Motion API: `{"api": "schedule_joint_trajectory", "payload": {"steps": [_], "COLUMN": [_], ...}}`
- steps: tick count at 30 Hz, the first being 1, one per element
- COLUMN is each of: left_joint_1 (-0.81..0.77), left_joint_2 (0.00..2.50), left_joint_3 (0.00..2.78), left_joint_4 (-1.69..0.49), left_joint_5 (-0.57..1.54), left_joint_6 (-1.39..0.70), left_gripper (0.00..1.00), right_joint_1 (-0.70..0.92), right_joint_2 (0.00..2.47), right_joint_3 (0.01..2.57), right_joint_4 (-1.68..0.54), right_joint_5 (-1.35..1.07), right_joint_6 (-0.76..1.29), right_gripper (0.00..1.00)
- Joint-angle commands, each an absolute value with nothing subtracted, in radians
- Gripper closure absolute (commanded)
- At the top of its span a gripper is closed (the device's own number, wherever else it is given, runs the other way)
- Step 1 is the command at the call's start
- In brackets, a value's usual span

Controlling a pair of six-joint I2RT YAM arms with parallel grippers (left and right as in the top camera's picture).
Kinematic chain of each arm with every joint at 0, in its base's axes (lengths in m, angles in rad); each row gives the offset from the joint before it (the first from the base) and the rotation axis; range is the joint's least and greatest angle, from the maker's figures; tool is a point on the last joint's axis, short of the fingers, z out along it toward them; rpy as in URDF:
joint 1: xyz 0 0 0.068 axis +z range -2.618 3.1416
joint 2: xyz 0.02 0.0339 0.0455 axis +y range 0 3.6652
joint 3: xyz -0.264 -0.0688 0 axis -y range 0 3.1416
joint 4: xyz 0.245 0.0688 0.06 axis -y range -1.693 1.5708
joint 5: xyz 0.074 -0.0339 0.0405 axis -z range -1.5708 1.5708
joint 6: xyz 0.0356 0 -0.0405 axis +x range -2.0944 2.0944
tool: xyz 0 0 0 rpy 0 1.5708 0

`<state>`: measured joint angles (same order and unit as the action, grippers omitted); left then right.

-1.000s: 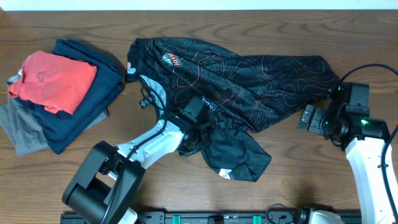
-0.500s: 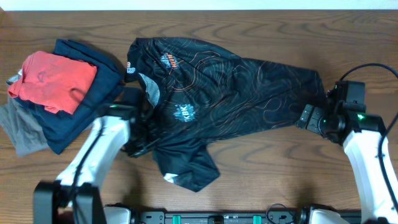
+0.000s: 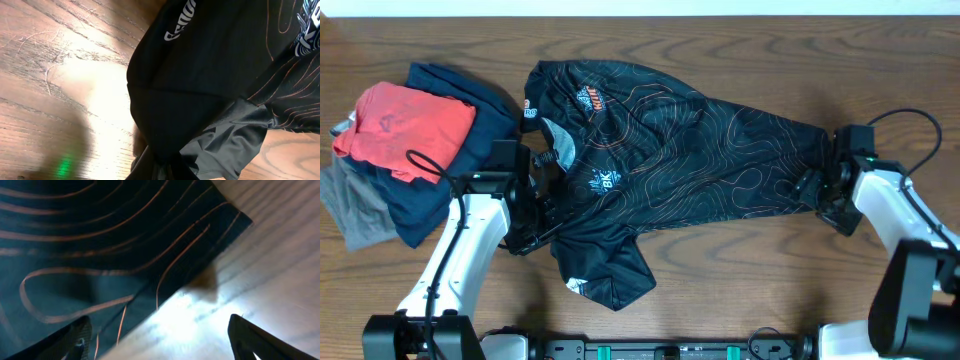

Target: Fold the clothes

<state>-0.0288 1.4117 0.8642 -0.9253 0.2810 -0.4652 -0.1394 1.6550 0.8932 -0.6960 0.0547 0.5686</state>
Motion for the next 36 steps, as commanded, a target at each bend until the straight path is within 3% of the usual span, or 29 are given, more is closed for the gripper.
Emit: {"api": "schedule_joint_trajectory", "payload": {"steps": [1, 9, 15, 17, 19, 20, 28, 36], "left_joint_1": [-0.025, -0.025, -0.025, -0.025, -0.025, -0.025, -0.025, -0.025], "left_joint_2": [1.407, 1.407, 1.407, 1.407, 1.407, 1.407, 1.397, 1.305], "left_joint_3": [0.865, 0.865, 0.865, 0.865, 0.865, 0.865, 0.898, 1.175], "left_joint_4": [-0.937, -0.929, -0.930, -0.929, -0.929, -0.930, -0.939, -1.045], "left_joint_5": [0.268, 0.268, 0.268, 0.268, 0.268, 0.268, 0.292, 0.332], "left_joint_6": [-0.442, -0.442, -0.442, -0.442, -0.442, -0.442, -0.367, -0.254], "left_gripper": [0.94, 0.94, 0.94, 0.94, 0.94, 0.94, 0.94, 0.94], "right_joint_1": [-0.170, -0.211, -0.212, -0.211, -0.211, -0.211, -0.237, -0.290], "right_joint_2": [1.693, 1.760, 1.804, 1.817, 1.819, 1.818, 1.681, 1.368], "right_joint_3": [0.886, 0.886, 0.886, 0.886, 0.886, 0.886, 0.922, 1.133], "right_joint_4": [-0.670, -0.567, -0.519, -0.511, -0.512, -0.513, -0.617, -0.863], "right_joint_5": [0.094, 0.154, 0.152, 0.148, 0.144, 0.137, 0.100, -0.005], "right_joint_6": [0.673, 0.701, 0.679, 0.676, 0.671, 0.660, 0.561, 0.369], "right_gripper": [0.15, 0.22, 0.47, 0.59, 0.89, 0.99, 0.99, 0.99]}}
